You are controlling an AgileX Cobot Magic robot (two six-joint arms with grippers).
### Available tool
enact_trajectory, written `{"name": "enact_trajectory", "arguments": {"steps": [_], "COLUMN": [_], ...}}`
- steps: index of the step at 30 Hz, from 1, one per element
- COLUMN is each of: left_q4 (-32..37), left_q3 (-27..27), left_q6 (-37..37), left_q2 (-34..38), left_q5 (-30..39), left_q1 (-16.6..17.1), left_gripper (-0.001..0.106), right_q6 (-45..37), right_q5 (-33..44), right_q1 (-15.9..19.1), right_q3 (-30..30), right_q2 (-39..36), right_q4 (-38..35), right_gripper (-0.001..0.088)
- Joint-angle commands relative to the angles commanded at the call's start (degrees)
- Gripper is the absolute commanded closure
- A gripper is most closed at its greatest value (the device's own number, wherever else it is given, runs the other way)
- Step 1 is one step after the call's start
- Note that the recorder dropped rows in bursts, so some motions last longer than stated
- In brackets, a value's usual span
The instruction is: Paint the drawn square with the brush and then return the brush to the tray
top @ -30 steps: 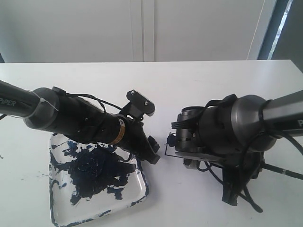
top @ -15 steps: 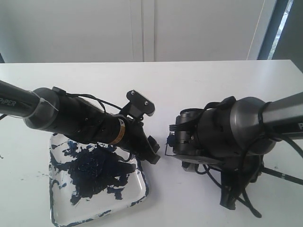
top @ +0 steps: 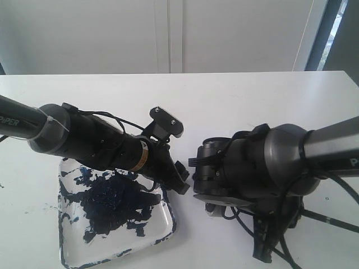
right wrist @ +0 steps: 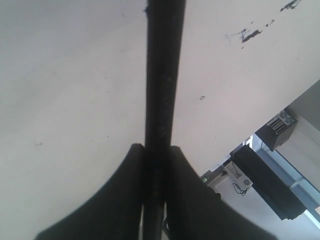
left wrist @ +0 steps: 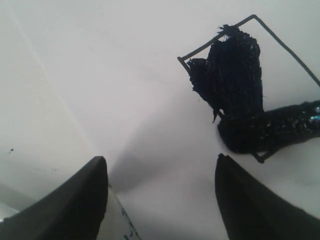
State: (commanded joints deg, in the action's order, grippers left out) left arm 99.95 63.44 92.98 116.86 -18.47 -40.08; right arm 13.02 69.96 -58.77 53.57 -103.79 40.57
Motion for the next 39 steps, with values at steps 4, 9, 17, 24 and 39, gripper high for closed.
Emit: {"name": "enact_trajectory", "arguments": {"steps": [4, 9, 17, 24, 39], "left_q4": [0.0, 0.0, 0.0, 0.0, 0.0], "left_q3": [0.0, 0.0, 0.0, 0.0, 0.0], "left_q6": [0.24, 0.24, 0.24, 0.24, 0.94], "left_q2": [0.0, 0.0, 0.0, 0.0, 0.0], "left_q5": [0.0, -0.11, 0.01, 0.01, -0.2], "left_q1": [0.0, 0.0, 0.0, 0.0, 0.0], "left_gripper": [0.039, 0.039, 0.039, 0.039, 0.039], "right_q6": [0.25, 3.85, 2.53, 2.12, 2.43], "right_q5": [0.0, 0.0, 0.0, 0.0, 0.0], "right_q1": [2.3, 5.48, 5.13, 2.04, 4.29], "right_q3": [-1.18, -1.66, -1.66, -1.66, -1.66], "right_q2": [0.0, 0.0, 0.0, 0.0, -0.38], "right_q4": [0.54, 3.07, 0.38, -1.92, -1.13], "right_gripper": [0.0868, 0.0868, 0.0868, 0.0868, 0.0868]}}
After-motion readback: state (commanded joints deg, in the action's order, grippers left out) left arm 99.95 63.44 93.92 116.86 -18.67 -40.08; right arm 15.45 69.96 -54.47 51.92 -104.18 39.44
